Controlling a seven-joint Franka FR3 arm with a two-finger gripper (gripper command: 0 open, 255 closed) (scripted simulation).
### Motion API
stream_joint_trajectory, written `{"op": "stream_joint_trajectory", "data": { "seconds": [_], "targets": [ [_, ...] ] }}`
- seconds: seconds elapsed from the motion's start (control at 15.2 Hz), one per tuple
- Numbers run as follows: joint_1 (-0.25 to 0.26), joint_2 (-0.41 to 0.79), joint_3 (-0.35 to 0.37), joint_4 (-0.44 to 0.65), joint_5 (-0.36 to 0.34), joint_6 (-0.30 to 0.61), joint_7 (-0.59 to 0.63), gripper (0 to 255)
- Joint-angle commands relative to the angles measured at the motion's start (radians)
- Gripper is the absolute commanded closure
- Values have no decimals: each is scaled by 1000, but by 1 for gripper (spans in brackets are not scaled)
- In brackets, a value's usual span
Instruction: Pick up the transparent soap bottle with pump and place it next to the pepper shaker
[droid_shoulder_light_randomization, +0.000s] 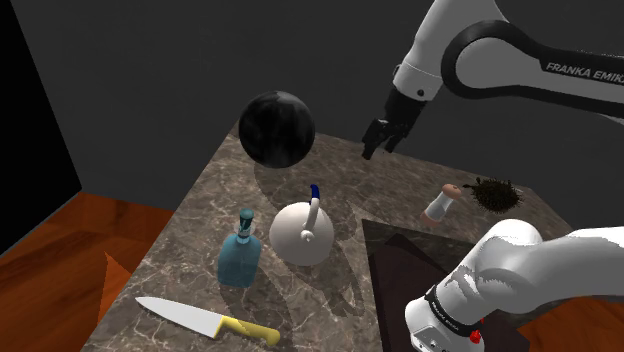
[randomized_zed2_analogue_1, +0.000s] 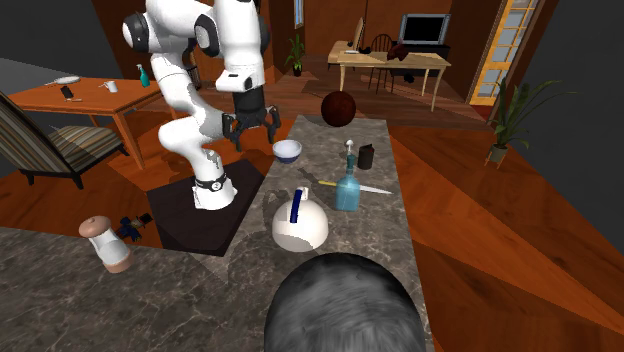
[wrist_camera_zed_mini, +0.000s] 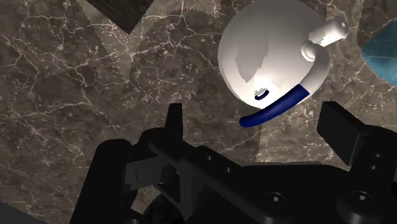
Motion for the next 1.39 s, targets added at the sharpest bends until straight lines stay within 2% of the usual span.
{"op": "stream_joint_trajectory", "data": {
  "seconds": [0.0, 0.4, 0.73, 1.06, 1.32],
  "targets": [
    [14, 36, 39, 6, 26, 22, 49, 0],
    [46, 175, 152, 67, 81, 84, 191, 0],
    [63, 317, 242, 149, 99, 132, 311, 0],
    [79, 480, 325, 260, 82, 171, 439, 0],
    [99, 626, 381, 369, 40, 191, 548, 0]
  ]
}}
